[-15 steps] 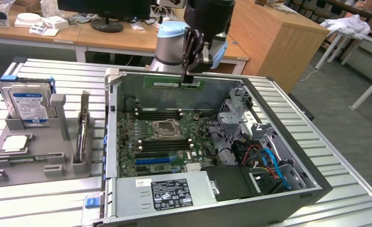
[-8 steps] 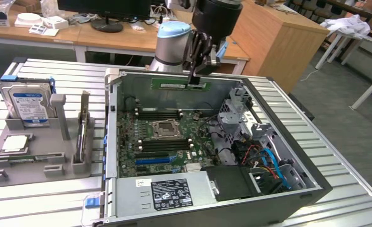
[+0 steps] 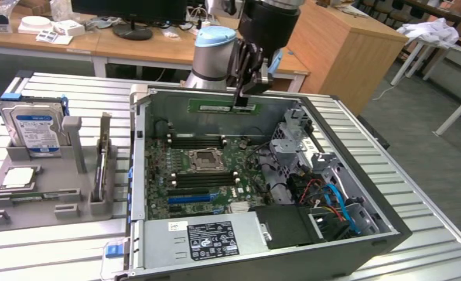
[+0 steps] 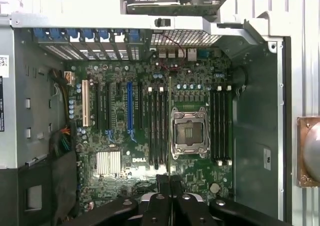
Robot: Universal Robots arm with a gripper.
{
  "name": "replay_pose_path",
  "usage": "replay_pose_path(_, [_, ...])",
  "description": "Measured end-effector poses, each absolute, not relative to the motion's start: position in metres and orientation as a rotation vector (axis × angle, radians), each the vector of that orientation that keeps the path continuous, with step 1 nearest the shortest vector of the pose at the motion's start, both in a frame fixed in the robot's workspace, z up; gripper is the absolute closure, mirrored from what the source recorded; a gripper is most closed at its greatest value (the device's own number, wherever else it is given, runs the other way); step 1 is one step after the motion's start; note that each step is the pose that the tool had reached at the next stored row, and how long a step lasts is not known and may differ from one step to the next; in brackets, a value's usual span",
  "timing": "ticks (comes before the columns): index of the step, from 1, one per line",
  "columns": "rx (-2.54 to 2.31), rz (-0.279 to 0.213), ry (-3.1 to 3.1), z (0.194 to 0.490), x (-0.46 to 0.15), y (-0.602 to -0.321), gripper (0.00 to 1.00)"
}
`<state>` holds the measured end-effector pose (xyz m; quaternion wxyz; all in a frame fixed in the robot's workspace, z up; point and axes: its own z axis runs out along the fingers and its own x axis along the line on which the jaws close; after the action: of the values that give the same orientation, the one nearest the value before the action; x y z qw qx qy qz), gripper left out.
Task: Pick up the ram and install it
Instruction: 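Pick up the ram and move it above insertion slot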
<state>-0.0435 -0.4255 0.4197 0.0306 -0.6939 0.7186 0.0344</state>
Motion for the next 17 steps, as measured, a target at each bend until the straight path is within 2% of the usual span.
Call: replay_pose_path(17, [-2.138, 0.106, 2.214, 0.389, -0.044, -0.426, 0.88])
